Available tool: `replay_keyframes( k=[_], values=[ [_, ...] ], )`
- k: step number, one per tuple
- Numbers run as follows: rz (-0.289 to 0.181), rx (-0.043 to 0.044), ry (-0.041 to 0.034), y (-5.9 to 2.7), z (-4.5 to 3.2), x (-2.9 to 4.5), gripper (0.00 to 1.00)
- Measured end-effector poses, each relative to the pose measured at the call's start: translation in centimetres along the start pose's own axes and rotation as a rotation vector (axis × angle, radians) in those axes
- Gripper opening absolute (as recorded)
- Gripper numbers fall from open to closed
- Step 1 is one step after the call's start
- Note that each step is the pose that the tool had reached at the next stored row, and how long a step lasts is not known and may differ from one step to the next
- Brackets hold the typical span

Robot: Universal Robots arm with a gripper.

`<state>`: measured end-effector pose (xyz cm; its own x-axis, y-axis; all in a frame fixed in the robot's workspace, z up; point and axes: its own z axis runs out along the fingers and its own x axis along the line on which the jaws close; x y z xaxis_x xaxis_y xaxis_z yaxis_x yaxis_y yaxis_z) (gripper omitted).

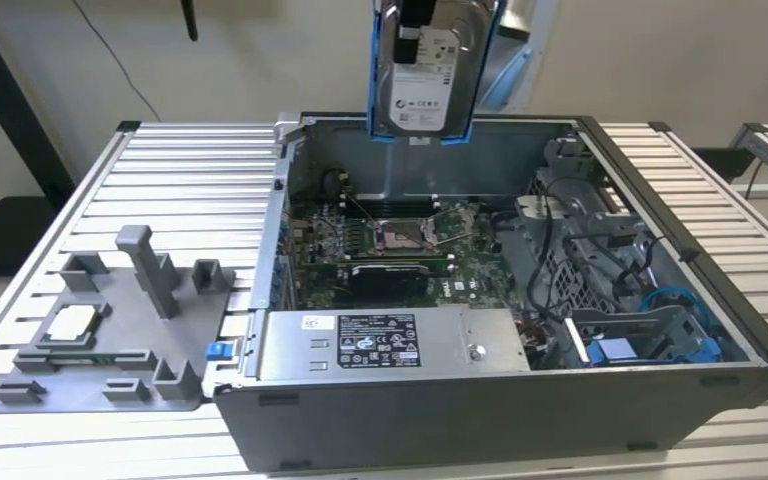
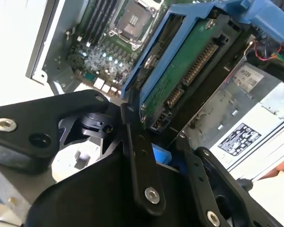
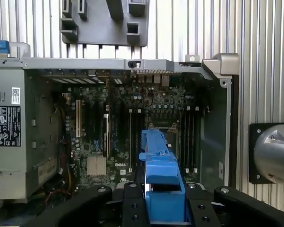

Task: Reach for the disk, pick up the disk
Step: 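Pick up the disk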

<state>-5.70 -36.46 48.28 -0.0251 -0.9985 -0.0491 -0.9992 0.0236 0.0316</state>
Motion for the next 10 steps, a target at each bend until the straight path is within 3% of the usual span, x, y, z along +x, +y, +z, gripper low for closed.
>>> replay_keyframes(
  k=[4, 10],
  values=[
    [0.0, 0.0, -0.0003, -1.32, -0.37, -0.05, 0.0],
    [0.0, -0.0003, -0.0004, -4.02, -0.48, -0.11, 0.0]
  ],
)
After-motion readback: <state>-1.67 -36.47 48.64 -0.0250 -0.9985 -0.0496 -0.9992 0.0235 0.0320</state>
